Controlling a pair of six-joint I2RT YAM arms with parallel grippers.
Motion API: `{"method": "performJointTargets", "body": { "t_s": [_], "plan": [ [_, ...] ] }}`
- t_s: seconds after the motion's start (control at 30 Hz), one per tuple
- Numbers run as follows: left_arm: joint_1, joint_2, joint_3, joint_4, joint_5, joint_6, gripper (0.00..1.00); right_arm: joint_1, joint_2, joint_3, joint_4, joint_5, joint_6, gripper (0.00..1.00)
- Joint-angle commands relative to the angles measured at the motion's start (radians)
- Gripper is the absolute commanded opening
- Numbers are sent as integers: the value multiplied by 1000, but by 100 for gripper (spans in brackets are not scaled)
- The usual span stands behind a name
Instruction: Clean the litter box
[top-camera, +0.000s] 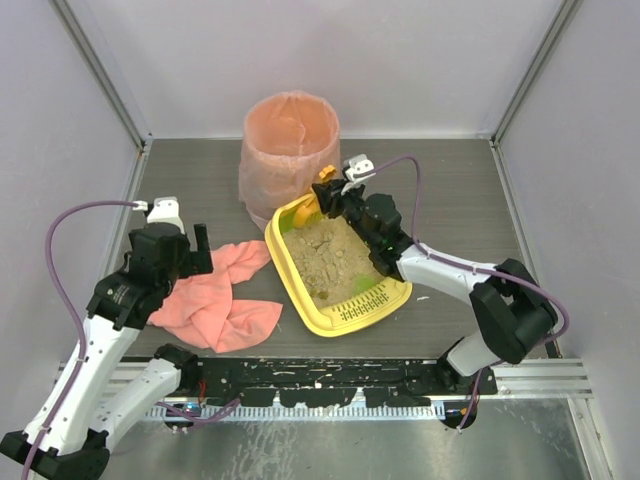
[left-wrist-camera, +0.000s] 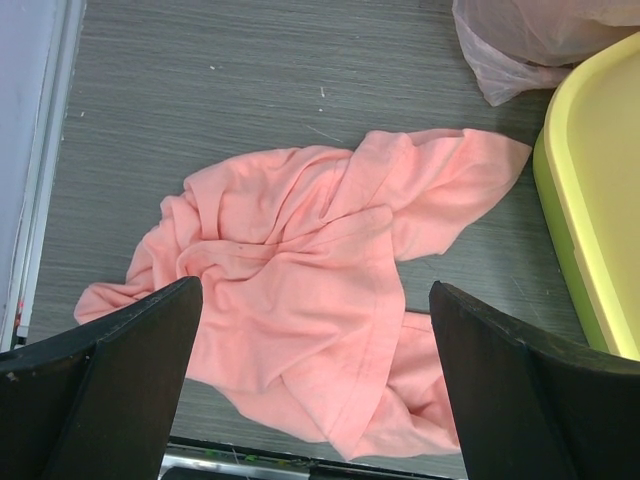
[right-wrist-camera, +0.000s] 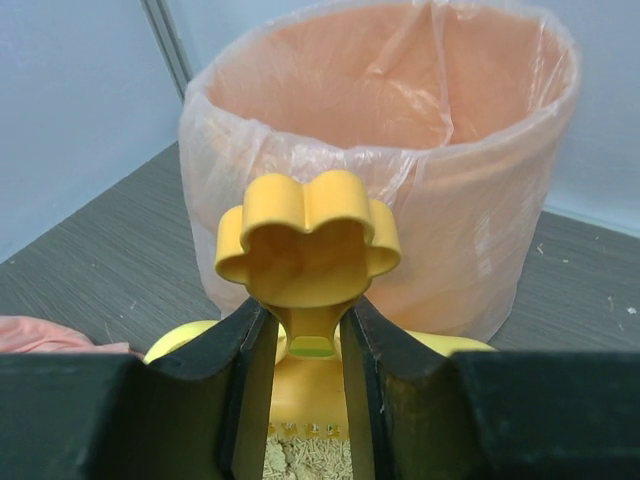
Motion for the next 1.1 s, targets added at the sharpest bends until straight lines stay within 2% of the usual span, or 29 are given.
{"method": "performJointTargets", "body": {
  "t_s": [0.0,0.13,0.2,0.3,0.43,0.53,0.63,0.87,0.97,1.0,1.07],
  "plan": [
    [-1,-42,-6,55,12,15,98,5,-110,-10,-45,-38,-43,16],
    [-1,-92,-22,114,86,24,98,5,-224,-61,-131,-64,-64,12],
    [-2,-124,-24,158,182,24,98,5,-286,-78,-187,-89,-88,8],
    [-1,-187,-66,284,367,39,98,3,-380,-98,-273,-149,-130,2],
    [-1,-234,-115,464,481,45,98,3,-458,-84,-416,-261,-236,1],
    [-1,-204,-136,594,572,37,100,2,-478,-53,-520,-343,-304,1],
    [-1,-146,-142,722,661,15,98,0,-495,-34,-566,-419,-342,1],
    [-1,-51,-218,1185,977,-48,99,-3,-500,34,-656,-517,-385,1],
    [-1,21,-201,1279,1078,0,89,-3,-503,59,-680,-543,-403,1],
    [-1,41,-192,1292,1101,28,82,-3,-506,63,-681,-550,-405,1],
    [-1,83,-176,1298,1153,100,76,-3,-514,72,-685,-567,-406,1]
  ]
}}
